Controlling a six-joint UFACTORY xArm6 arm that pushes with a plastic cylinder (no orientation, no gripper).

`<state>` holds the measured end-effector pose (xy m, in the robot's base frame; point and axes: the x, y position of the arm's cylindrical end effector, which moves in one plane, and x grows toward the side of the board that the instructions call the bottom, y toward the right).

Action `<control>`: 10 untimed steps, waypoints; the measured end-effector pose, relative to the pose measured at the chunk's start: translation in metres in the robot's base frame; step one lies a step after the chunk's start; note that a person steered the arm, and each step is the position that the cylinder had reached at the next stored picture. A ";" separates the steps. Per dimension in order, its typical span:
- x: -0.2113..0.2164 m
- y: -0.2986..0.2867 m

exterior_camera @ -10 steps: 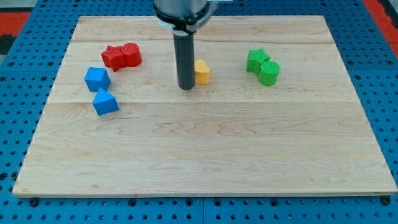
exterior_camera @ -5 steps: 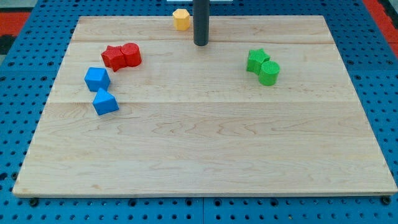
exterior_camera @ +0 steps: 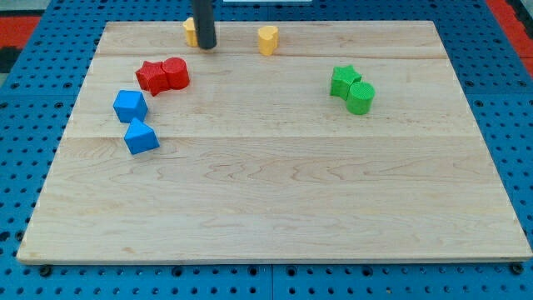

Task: Push the yellow hexagon into the yellow heart

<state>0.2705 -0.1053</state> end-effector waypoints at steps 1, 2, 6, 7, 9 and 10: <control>0.004 -0.090; -0.046 -0.164; -0.068 0.037; -0.060 -0.044; -0.053 0.030; -0.027 0.059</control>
<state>0.2432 -0.0467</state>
